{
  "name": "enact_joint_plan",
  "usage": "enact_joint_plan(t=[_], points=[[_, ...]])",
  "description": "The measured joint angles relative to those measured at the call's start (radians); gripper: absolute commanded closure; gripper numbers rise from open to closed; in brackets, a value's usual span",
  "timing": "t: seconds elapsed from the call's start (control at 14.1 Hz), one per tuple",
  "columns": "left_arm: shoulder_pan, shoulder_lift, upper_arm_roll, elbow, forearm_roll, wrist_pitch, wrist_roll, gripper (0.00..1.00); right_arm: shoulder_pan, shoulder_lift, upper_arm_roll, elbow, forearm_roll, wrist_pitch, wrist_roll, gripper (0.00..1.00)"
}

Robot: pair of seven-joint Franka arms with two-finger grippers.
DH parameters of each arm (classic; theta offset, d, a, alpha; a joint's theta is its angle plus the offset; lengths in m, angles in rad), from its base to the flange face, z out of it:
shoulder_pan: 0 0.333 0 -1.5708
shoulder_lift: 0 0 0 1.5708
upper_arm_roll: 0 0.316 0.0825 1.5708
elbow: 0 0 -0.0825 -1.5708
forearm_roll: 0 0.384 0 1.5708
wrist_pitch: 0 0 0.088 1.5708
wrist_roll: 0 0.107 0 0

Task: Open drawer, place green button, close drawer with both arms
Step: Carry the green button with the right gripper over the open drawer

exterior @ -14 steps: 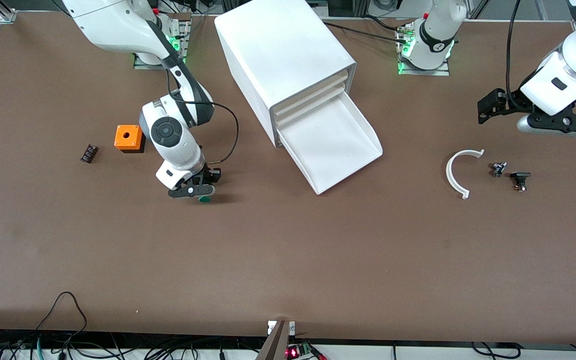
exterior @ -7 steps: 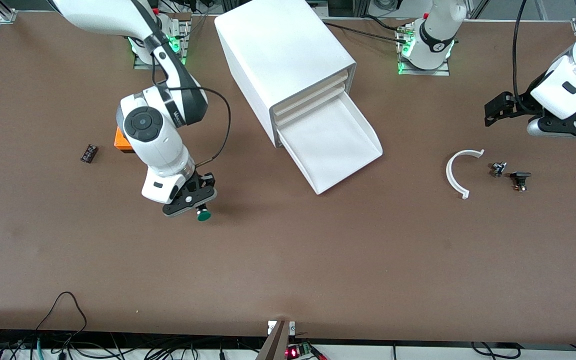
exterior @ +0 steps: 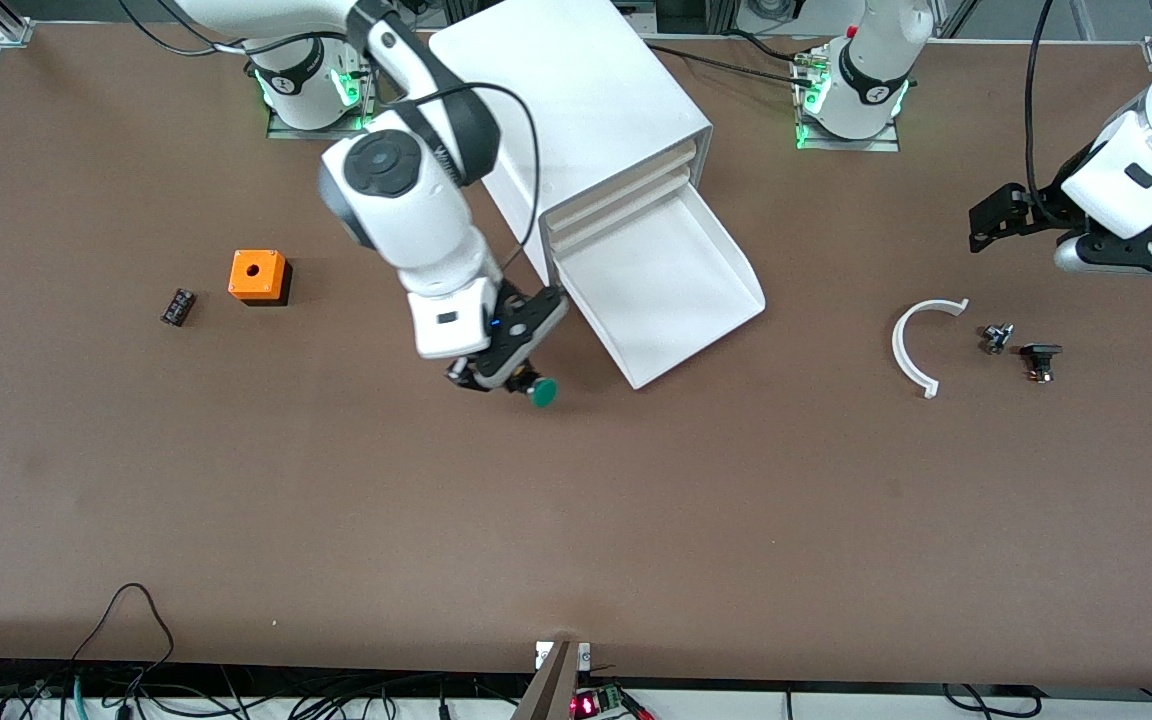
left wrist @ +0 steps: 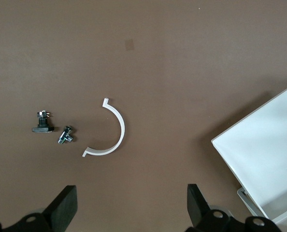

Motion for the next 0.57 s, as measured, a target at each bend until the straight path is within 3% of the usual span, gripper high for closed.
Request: enact_joint_plan(t=[0.36, 0.57], points=[[0.0, 0.0, 0.0, 0.001, 0.0, -0.004, -0.008, 0.0, 0.093, 0.065, 0.011, 0.079, -0.015, -0.028, -0.212, 0.82], [0.0, 0.0, 0.0, 0.001, 0.0, -0.004, -0.012, 0.0, 0.11, 0.09, 0.074, 0.106, -0.061, -0.102, -0.357, 0.82]])
